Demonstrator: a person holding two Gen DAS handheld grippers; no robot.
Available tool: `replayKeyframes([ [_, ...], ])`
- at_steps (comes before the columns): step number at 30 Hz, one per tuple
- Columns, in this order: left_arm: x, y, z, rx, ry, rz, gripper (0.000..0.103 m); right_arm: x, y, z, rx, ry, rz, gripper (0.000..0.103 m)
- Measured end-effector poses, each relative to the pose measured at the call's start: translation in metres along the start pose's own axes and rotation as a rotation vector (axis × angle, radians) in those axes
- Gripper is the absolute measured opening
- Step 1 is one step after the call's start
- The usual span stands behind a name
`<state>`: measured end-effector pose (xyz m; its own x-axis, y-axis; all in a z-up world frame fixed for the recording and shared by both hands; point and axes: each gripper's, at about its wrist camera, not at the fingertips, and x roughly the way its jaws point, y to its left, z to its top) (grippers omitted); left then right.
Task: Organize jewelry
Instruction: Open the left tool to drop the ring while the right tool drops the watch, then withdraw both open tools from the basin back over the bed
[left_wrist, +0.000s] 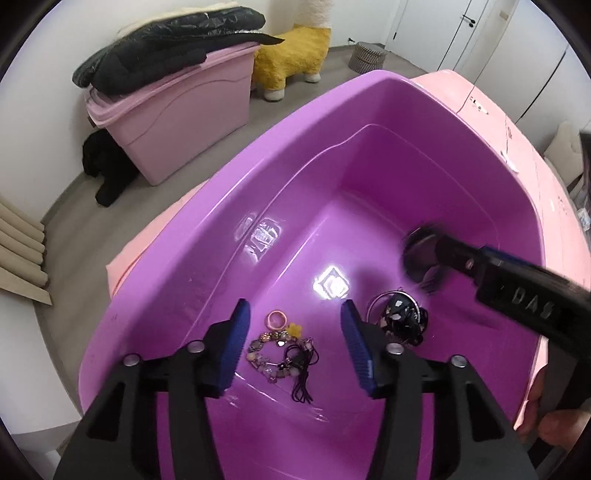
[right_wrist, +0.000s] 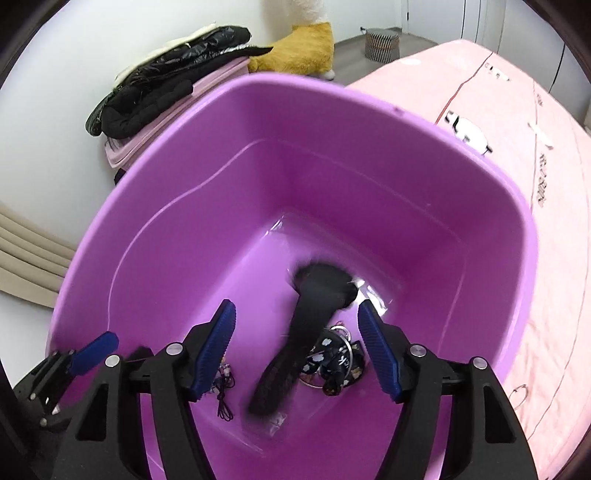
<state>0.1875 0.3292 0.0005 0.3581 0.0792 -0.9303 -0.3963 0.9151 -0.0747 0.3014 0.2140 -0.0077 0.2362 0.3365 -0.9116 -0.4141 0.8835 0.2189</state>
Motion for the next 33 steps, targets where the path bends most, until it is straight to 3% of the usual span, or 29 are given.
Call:
replayKeyframes([
  [4,-0.008,-0.003,-0.004,0.004,-0.026,0.004,0.074,-0.012,-0.001,-0.001,0.001,-0.022,0.009,0.069],
  [7,-0.014,-0.004,-0.007,0.016,-0.050,0.010,0.076,-0.018,-0.004,-0.003,0.009,-0.033,0.022,0.069],
  [33,-0.070,-0.001,-0.037,0.013,-0.128,0.001,0.078,-0.089,-0.007,-0.055,0.000,-0.150,0.064,0.069],
])
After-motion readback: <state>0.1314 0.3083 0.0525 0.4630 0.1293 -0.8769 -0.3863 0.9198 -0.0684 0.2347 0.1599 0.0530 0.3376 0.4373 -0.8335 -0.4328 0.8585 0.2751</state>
